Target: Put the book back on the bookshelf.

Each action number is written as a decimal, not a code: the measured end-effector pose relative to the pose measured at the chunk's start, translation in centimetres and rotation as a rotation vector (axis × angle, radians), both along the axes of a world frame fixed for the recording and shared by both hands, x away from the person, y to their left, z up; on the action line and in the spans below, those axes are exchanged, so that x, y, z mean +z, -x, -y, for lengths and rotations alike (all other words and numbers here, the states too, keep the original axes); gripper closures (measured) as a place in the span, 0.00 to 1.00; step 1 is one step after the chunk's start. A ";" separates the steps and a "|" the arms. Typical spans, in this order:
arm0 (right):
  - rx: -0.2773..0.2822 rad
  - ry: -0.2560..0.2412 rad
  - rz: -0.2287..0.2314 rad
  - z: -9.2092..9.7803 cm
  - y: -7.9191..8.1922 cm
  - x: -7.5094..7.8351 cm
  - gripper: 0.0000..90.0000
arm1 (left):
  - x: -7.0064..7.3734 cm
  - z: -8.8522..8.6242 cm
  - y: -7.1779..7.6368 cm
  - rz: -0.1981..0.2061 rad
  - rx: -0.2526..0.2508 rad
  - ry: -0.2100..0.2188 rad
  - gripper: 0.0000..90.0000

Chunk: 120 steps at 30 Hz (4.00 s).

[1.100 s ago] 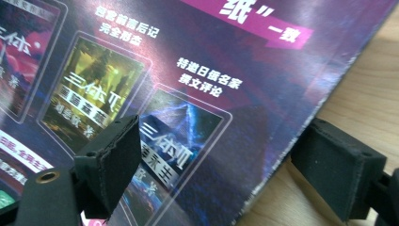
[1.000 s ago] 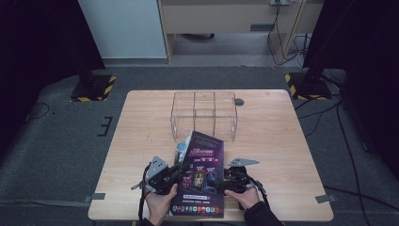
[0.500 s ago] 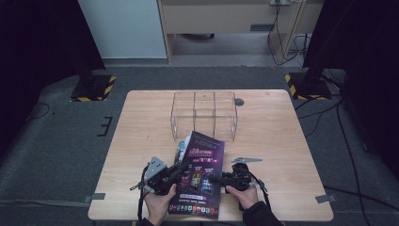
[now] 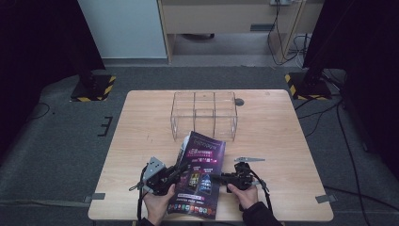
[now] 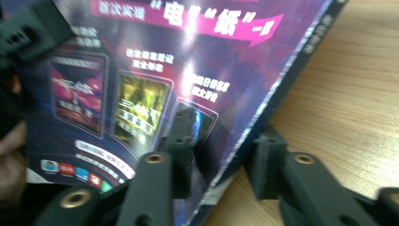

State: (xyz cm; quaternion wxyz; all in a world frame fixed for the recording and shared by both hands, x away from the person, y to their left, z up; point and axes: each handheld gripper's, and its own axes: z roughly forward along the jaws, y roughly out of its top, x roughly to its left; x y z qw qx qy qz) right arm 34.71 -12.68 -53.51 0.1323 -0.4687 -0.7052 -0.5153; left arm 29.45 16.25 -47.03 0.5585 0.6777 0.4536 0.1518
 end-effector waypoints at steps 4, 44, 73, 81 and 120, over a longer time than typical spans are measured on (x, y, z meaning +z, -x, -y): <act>-0.008 -0.030 0.000 0.2 0.2 0.4 0.83 | 0.0 -0.3 -0.1 -0.001 0.004 0.004 0.89; 0.039 -0.039 0.151 1.1 1.4 5.2 0.94 | -2.9 -3.4 -2.3 -0.151 0.167 -0.110 0.39; -0.049 -0.061 0.372 0.8 1.1 12.3 0.94 | -5.8 -7.1 -2.5 -0.232 0.303 -0.375 0.25; -0.090 -0.047 0.415 1.3 0.8 13.7 0.94 | -6.4 -7.0 -2.8 -0.239 0.307 -0.410 0.23; -0.286 -0.039 0.546 6.0 -1.0 18.7 0.94 | -6.5 -6.5 -3.1 -0.248 0.310 -0.446 0.16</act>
